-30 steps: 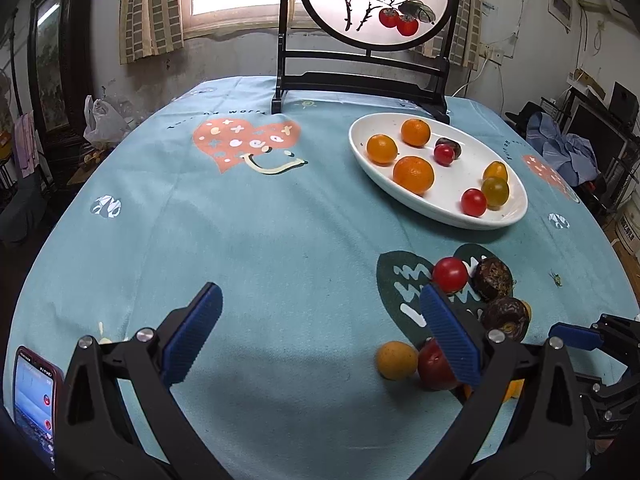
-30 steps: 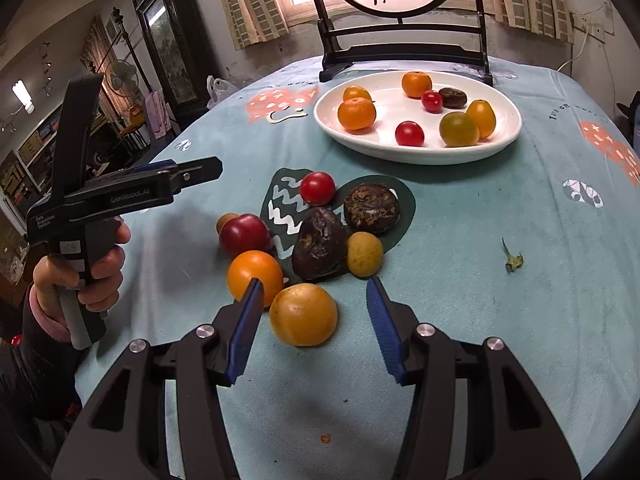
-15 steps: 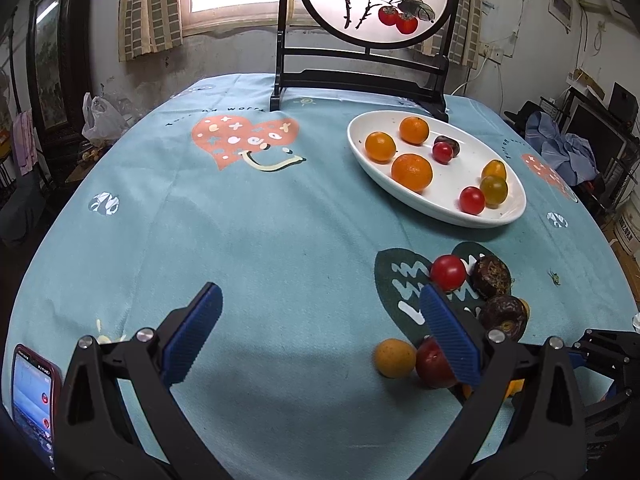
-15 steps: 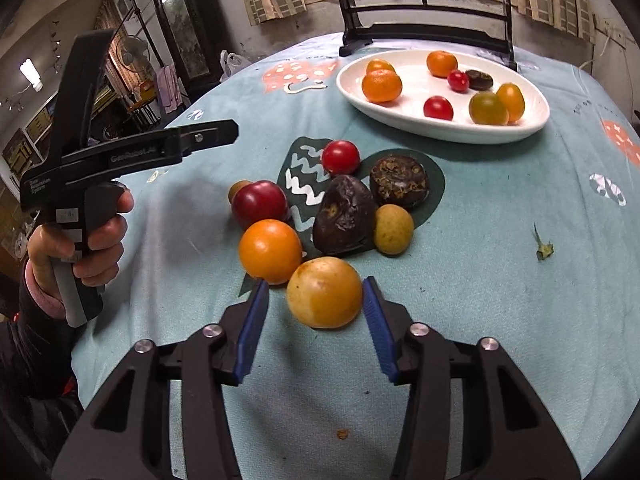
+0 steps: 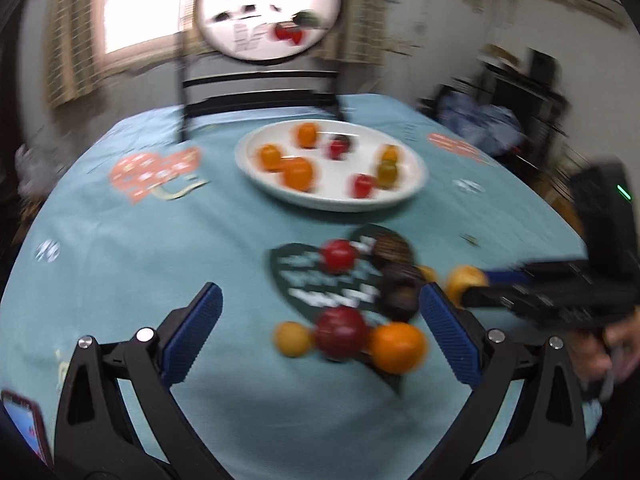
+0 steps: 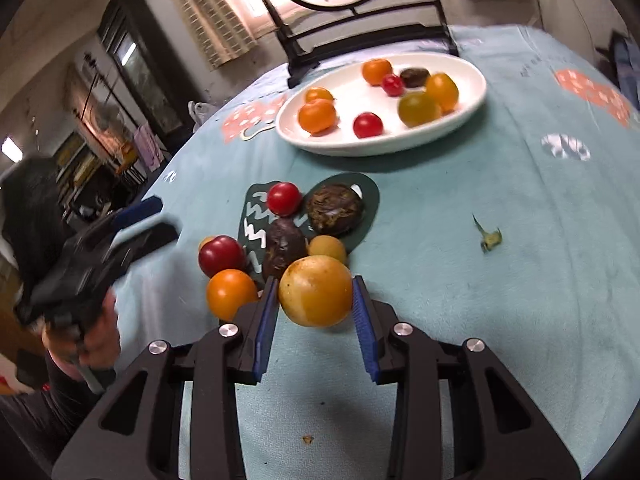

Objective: Organize fruits
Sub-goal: 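Grasp the large yellow fruit with the right gripper while the left gripper grasps an orange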

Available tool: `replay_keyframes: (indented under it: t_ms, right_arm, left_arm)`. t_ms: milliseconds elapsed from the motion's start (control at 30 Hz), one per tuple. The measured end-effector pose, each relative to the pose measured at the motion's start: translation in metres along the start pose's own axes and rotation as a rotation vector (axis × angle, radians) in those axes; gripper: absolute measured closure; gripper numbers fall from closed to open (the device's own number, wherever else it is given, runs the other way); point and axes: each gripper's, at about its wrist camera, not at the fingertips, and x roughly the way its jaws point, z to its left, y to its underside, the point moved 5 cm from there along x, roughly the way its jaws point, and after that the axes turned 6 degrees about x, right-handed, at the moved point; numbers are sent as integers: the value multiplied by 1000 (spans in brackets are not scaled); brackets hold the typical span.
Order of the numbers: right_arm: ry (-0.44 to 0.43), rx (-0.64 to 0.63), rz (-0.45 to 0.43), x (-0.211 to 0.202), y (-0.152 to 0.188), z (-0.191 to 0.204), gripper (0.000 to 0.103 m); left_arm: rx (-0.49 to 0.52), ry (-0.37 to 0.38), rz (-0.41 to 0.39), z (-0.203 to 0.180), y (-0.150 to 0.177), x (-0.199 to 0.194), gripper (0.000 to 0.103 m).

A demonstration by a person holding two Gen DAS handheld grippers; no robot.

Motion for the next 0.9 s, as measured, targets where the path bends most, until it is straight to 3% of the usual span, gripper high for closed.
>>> replay_keyframes:
  t_ms: [100,267,400,600,800,900]
  right_arm:
    - [15,3,10,1,1,-2,66]
    - [23,7,14,2,1,-3,66]
    - [24,7,15,1,2,-4,66]
    - [30,-4,7,-1,2,-2,66]
    - [34,-6,9,-1,3,-2,66]
    - [27,-13,8,-2,3,0,66]
  left_arm:
    - [107,123,35,-33,9,1,2]
    - [145,169,107,-50,22,11,5]
    - [100,254,168,-49,28,17,32]
    - [89,205,179,-43,29,27,41]
    - [147,74,209,-47,24,49,49]
    - [150,48,224,-42,26,53,57]
